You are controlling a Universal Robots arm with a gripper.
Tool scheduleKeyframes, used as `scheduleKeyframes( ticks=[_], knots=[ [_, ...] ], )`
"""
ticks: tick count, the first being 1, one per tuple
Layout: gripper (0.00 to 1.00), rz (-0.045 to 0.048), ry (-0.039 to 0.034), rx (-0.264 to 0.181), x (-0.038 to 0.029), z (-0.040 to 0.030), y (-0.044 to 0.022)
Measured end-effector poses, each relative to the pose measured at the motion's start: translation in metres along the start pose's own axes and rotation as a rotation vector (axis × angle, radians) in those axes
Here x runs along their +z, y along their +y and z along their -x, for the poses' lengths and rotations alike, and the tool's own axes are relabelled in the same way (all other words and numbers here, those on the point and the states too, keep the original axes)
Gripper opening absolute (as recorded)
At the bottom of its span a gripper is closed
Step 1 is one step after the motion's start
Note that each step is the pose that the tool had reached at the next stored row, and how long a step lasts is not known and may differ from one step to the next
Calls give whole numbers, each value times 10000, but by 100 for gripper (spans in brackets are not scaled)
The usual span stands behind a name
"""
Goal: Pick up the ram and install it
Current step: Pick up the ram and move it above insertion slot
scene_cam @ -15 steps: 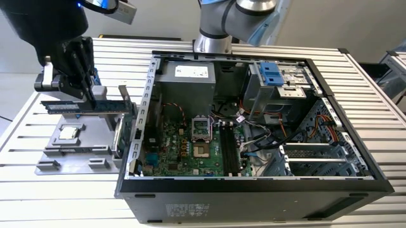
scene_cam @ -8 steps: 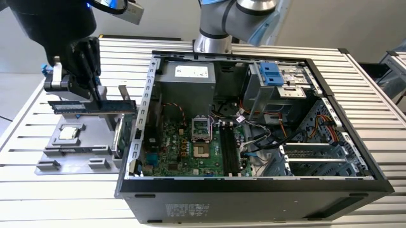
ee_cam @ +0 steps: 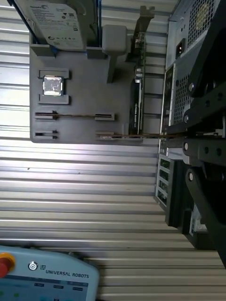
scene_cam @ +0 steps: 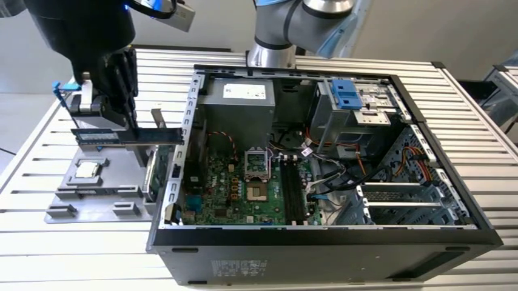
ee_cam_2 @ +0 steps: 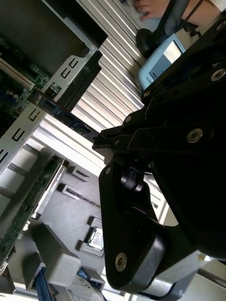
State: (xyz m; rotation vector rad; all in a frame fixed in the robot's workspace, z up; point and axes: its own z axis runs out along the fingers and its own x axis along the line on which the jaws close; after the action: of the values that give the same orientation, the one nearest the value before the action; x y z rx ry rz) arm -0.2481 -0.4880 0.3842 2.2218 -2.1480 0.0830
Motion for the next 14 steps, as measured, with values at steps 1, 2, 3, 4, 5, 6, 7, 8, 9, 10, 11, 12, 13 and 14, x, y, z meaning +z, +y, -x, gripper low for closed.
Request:
scheduleKeyframes(
  ticks=[1, 2, 3, 4, 5, 6, 7, 8, 9, 10, 11, 12, 13, 14],
  knots=[
    [0, 1, 0, 0, 0, 0, -14],
    [0, 1, 1, 0, 0, -1, -28],
    [0, 1, 1, -1, 0, -1, -43],
    [0, 1, 0, 0, 0, -1, -58],
    [0, 2, 1, 0, -1, -2, -72],
    [0, 2, 1, 0, 0, -2, -87],
    [0, 2, 1, 0, 0, -2, -101],
    [0, 1, 1, 0, 0, -3, -114],
    [0, 2, 1, 0, 0, -3, -128],
    [0, 2, 0, 0, 0, -3, -143],
    [0, 3, 1, 0, -1, -4, -158],
    [0, 2, 1, 0, 0, -4, -172],
    [0, 2, 0, 0, 0, -4, -186],
    [0, 3, 1, 0, 0, -5, -201]
  ],
)
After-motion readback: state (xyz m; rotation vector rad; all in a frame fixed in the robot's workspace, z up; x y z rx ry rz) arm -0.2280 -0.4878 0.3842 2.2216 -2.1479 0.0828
